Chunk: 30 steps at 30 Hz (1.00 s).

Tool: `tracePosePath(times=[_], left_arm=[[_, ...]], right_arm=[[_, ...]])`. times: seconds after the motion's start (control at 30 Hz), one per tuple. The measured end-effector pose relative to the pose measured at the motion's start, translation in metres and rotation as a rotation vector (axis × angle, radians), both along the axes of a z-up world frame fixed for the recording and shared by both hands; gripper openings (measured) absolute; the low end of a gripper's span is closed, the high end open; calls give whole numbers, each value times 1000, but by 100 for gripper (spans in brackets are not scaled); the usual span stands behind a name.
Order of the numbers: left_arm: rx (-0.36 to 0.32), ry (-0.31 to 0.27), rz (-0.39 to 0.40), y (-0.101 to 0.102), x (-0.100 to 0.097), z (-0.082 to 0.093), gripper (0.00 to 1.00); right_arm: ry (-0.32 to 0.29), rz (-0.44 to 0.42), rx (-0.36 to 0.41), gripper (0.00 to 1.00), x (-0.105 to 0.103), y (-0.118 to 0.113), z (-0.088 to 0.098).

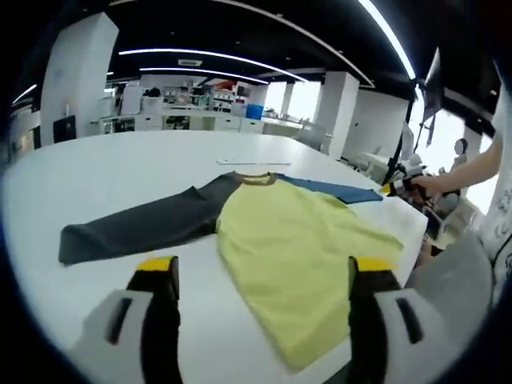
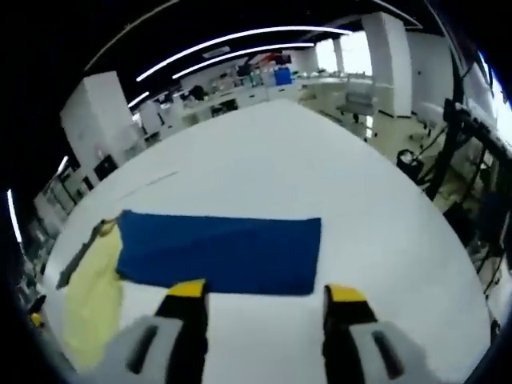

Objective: Fold the garment on the visible template until the final outline fits inside the template.

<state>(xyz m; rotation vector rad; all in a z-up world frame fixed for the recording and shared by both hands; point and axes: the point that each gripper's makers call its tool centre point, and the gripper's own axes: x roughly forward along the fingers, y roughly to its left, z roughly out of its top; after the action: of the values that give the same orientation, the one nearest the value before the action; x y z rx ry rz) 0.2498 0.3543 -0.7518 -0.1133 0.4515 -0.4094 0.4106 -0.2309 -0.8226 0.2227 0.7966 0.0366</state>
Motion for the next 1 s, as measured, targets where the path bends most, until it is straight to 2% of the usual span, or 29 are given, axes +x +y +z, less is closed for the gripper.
tracePosePath(times=[0.03,0.13,0.2,0.33,0.37,0.5,0.53,0.6,0.67,0.77,0.83,0.9,1.0], left_arm=[[-1,3,6,1,-1,-1,83],[1,4,18,4,-3,-1,82],[-6,10,33,8,-5,-3,81],[-32,11,54,6,-6,-2,77],[-31,12,56,6,-6,-2,78],[-28,14,58,7,-6,-2,77],[-30,15,60,7,-6,-2,78],[-35,14,63,6,-6,-2,77],[-53,14,68,4,-5,-1,77],[-67,18,72,2,-6,-3,76],[-68,23,71,1,-6,-4,76],[-71,24,68,-1,-6,-5,76],[-66,21,61,-2,-6,-4,76]], right_arm=[[17,-15,-29,50,-1,-6,-3],[22,-46,5,42,0,-5,-6],[30,-65,-8,38,-2,-8,-7],[44,-76,-7,35,-2,-11,-14],[22,-59,-41,34,0,-14,-12],[30,-74,-25,30,3,-14,-11],[36,-71,-32,28,3,-14,-13],[59,-40,-127,20,3,-24,-18],[37,-3,-137,16,6,-23,-18],[45,-23,-111,15,6,-26,-19],[52,-68,-92,9,8,-32,-20],[64,-74,-77,0,10,-37,-22],[52,-87,-92,0,8,-34,-16]])
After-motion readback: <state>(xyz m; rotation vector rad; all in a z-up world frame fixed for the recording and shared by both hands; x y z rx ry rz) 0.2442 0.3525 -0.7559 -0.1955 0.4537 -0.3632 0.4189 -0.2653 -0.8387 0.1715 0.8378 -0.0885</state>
